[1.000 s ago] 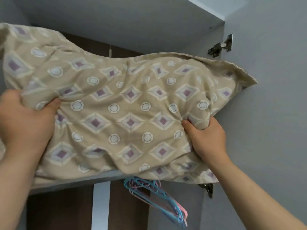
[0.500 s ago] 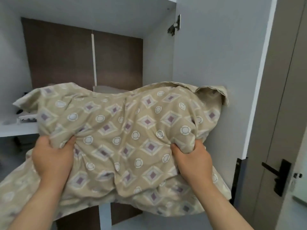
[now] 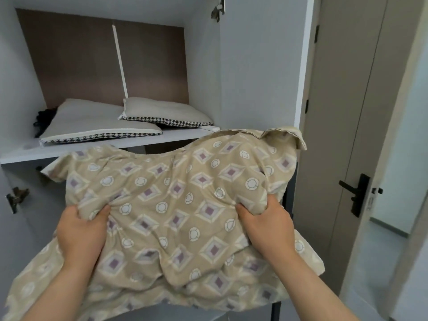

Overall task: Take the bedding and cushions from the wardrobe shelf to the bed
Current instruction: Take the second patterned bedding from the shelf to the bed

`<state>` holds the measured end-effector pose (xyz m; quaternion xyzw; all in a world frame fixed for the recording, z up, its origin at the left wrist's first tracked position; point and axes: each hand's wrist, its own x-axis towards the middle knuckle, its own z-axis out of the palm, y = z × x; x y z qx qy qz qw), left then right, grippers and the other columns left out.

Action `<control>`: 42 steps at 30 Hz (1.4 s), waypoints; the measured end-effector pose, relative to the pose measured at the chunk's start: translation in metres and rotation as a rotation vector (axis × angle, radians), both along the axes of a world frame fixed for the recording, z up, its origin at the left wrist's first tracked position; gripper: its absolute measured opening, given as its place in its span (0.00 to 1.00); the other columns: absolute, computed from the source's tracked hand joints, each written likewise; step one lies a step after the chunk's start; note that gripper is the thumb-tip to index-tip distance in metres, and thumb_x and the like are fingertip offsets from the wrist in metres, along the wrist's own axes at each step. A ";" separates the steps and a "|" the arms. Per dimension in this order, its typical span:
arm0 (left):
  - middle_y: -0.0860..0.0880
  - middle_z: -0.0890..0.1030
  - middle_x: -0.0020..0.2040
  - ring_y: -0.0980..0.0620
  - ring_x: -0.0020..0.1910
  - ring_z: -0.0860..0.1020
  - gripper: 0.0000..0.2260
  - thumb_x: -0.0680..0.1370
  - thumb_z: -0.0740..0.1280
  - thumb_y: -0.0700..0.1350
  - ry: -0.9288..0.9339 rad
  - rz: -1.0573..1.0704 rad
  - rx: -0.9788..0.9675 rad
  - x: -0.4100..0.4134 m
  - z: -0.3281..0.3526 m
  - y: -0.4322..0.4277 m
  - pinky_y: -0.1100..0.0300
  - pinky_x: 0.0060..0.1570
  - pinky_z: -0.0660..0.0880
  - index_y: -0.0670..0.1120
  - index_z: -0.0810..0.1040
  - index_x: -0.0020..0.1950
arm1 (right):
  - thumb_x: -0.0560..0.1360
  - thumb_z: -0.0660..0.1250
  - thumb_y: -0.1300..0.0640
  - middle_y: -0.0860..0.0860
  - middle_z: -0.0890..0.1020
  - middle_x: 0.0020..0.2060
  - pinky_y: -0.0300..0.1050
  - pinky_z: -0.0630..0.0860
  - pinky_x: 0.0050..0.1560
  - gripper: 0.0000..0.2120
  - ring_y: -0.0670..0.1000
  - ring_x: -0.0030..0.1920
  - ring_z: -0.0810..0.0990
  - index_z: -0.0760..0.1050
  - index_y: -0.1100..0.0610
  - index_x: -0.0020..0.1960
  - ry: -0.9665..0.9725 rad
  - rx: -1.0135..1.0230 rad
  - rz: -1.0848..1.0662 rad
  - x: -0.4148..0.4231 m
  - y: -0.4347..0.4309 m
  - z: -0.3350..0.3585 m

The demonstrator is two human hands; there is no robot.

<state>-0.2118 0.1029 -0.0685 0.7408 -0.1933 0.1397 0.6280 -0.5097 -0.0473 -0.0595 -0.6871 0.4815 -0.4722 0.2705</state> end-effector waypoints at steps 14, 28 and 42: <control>0.44 0.77 0.45 0.40 0.48 0.76 0.14 0.70 0.74 0.50 0.074 -0.361 0.042 -0.030 -0.068 0.009 0.45 0.51 0.74 0.45 0.73 0.44 | 0.65 0.72 0.39 0.43 0.79 0.42 0.53 0.77 0.49 0.20 0.52 0.46 0.79 0.71 0.45 0.50 0.020 0.108 -0.338 -0.073 0.115 -0.046; 0.45 0.76 0.41 0.41 0.48 0.75 0.13 0.69 0.74 0.51 0.140 -0.986 0.141 -0.294 -0.101 0.018 0.50 0.45 0.71 0.45 0.73 0.42 | 0.67 0.73 0.42 0.40 0.77 0.39 0.51 0.72 0.45 0.16 0.52 0.44 0.76 0.73 0.45 0.50 0.047 0.101 -0.878 -0.334 0.274 -0.058; 0.44 0.77 0.44 0.45 0.44 0.74 0.12 0.71 0.75 0.46 0.004 -1.534 0.165 -0.631 -0.093 0.055 0.53 0.44 0.69 0.42 0.74 0.45 | 0.65 0.70 0.35 0.48 0.81 0.52 0.51 0.73 0.49 0.28 0.55 0.53 0.79 0.74 0.48 0.60 -0.002 0.184 -1.387 -0.576 0.477 -0.088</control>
